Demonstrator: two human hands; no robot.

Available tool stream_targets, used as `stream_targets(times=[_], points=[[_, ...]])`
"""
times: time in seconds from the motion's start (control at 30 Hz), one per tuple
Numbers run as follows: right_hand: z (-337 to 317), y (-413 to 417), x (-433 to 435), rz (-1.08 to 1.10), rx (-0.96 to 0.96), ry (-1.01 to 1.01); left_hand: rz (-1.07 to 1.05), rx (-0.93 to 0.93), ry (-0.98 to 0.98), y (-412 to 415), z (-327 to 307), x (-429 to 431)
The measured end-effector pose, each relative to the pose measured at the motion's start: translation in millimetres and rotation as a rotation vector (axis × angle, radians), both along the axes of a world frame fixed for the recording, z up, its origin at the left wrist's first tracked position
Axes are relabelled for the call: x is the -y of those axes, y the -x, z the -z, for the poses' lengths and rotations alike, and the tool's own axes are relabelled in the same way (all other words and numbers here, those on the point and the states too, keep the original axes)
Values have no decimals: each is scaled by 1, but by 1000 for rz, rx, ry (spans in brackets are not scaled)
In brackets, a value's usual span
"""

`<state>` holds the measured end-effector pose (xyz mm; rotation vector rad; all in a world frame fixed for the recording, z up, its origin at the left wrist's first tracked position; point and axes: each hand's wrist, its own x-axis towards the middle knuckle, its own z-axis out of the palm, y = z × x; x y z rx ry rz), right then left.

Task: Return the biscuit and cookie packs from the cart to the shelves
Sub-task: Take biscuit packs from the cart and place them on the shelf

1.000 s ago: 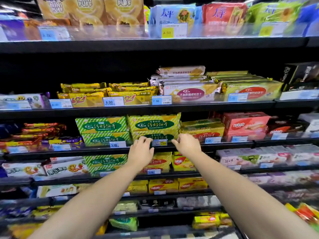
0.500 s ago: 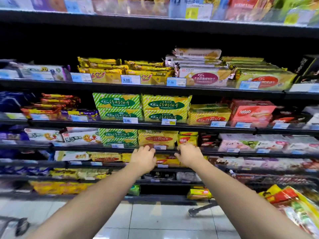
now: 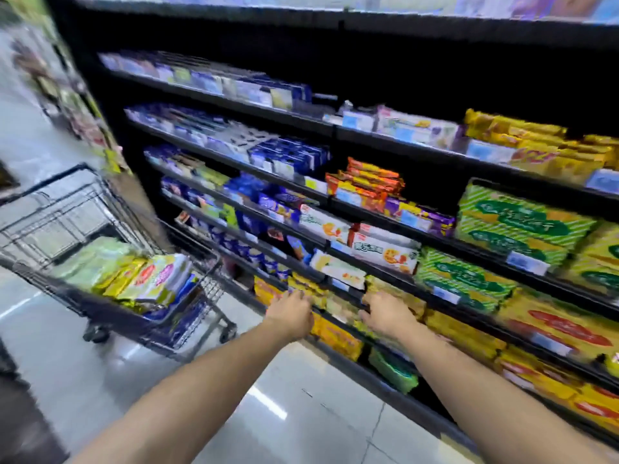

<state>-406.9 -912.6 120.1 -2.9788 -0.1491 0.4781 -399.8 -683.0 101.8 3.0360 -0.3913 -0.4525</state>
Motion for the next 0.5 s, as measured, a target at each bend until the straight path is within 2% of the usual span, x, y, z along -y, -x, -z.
stream_targets(times=[0.23,0.5], points=[[8,-77,-198,-332,-12,23,-303,-9,34,-21,4,-183],[33,-175,-337,-536,-108,1,-545,-45,18,-53,11,-300]])
